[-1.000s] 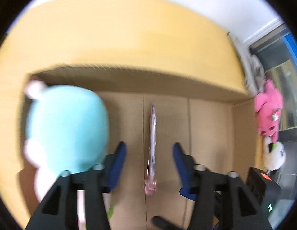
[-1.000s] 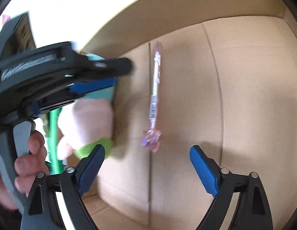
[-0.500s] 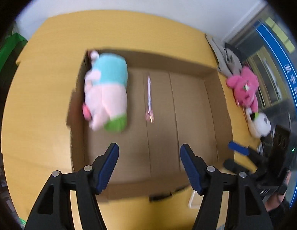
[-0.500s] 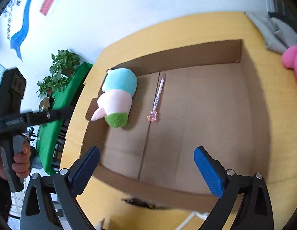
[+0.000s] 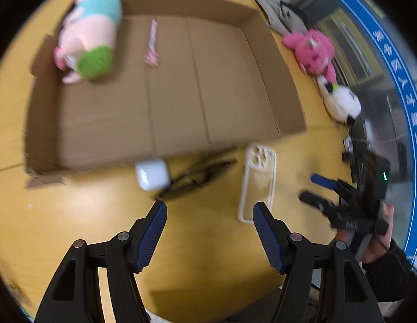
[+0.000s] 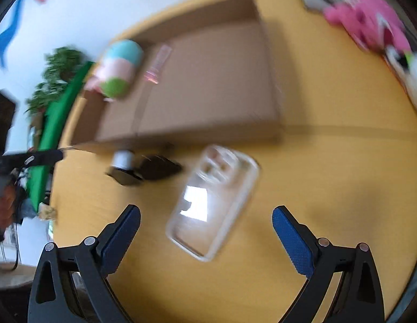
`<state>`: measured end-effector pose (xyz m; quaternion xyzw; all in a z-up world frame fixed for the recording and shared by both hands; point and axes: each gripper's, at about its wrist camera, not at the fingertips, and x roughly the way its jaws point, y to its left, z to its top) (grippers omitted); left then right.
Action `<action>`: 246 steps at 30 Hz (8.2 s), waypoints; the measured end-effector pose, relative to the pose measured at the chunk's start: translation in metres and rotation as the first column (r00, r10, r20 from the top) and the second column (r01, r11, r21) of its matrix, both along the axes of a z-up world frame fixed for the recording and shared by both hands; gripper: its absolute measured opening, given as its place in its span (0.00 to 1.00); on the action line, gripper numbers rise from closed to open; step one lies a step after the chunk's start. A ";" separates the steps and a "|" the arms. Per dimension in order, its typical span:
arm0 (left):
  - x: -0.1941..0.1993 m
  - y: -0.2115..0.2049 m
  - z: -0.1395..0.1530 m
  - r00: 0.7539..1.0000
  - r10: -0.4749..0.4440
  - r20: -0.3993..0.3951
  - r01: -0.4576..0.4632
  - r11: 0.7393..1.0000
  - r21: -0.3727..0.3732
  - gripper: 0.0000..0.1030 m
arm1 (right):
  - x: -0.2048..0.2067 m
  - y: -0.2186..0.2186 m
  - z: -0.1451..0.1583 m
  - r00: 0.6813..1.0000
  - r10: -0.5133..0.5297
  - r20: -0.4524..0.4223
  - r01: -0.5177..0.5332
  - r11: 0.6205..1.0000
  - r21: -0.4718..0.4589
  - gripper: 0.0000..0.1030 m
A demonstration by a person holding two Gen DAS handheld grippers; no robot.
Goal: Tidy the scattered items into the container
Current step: 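Move both grippers to the white phone case beside the box, then close the left gripper on the phone case edge and lift it, then carry the phone case with the left gripper over the box and lower it, then open the left gripper to release the phone case in the box, then withdraw both grippers and move them toward the black sunglasses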
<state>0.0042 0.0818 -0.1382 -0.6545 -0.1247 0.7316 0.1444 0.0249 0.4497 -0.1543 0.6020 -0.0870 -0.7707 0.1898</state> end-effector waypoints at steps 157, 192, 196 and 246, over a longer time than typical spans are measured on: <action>-0.230 0.008 -0.066 0.947 0.168 -0.275 -0.182 0.983 -0.026 0.09 | -0.346 -0.176 0.029 0.958 0.282 -0.054 -0.287 0.949 -0.132 0.20; -0.194 -0.035 -0.045 0.963 0.198 -0.183 -0.185 0.979 0.086 0.39 | -0.354 -0.143 0.015 0.984 0.170 -0.061 -0.173 0.984 -0.048 0.73; -0.181 -0.027 -0.033 0.963 0.191 -0.189 -0.175 0.979 0.102 0.39 | -0.358 -0.141 0.024 0.984 0.161 -0.079 -0.165 0.985 -0.044 0.74; -0.005 -0.022 0.091 0.903 0.194 -0.384 -0.261 0.956 -0.133 0.75 | -0.049 -0.068 0.202 0.954 0.031 -0.297 0.014 0.989 0.149 0.99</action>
